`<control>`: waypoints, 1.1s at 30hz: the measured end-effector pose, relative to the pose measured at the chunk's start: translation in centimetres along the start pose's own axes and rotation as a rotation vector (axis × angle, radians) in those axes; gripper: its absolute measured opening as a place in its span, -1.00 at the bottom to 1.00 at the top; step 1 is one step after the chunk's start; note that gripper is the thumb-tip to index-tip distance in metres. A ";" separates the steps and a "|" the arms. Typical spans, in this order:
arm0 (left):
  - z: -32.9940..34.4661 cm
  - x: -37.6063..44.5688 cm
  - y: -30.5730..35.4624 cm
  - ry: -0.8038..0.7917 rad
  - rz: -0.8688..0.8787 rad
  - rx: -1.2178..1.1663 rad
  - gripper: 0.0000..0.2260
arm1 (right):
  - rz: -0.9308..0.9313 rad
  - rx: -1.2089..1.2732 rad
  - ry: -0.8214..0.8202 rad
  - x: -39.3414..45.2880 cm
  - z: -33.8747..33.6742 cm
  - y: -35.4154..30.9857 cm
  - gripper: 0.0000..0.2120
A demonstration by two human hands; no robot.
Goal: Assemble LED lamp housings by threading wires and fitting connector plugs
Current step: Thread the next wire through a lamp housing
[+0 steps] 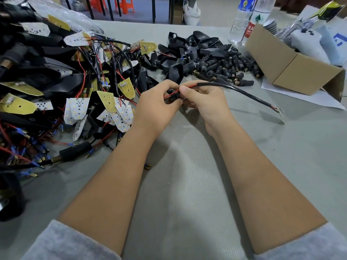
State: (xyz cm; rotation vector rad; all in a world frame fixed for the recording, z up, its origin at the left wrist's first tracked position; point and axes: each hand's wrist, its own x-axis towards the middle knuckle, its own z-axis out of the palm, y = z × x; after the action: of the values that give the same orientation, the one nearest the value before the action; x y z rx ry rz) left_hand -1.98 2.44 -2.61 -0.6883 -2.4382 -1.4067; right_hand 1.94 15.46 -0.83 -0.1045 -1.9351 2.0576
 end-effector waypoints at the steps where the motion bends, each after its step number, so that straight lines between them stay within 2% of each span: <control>1: 0.0 0.0 0.0 0.008 -0.010 0.006 -0.83 | 0.002 -0.003 0.002 0.1 0.0 0.0 -0.89; 5: 0.1 0.2 -0.2 0.027 -0.071 0.029 -0.89 | 0.033 0.054 0.046 0.4 0.1 0.1 -0.85; 8: 0.3 0.4 -0.3 0.034 -0.127 0.049 -0.84 | 0.079 0.180 0.147 0.8 0.0 0.1 -0.83; 12: 0.2 0.4 0.2 0.047 -0.196 -0.019 -0.88 | 0.103 0.325 0.279 1.0 -0.5 0.3 -0.81; 15: -0.1 0.3 0.5 0.059 -0.235 -0.128 -0.85 | 0.112 0.292 0.323 1.1 -0.6 0.4 -0.83; 18: -0.3 0.2 0.8 0.078 -0.243 -0.233 -0.78 | 0.088 0.190 0.341 1.0 -0.3 0.6 -0.86; 23: -0.4 0.2 0.8 0.103 -0.245 -0.262 -0.72 | 0.045 0.085 0.329 0.9 0.0 0.7 -0.86; 33: -0.3 0.6 0.4 0.132 -0.242 -0.279 -0.72 | 0.073 0.236 0.246 1.0 0.0 0.3 -0.86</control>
State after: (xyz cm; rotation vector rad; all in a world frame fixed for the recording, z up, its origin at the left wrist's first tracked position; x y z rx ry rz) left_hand -2.25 2.50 -1.91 -0.3468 -2.3067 -1.8466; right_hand 0.94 15.77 -1.01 -0.3610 -1.5549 2.1869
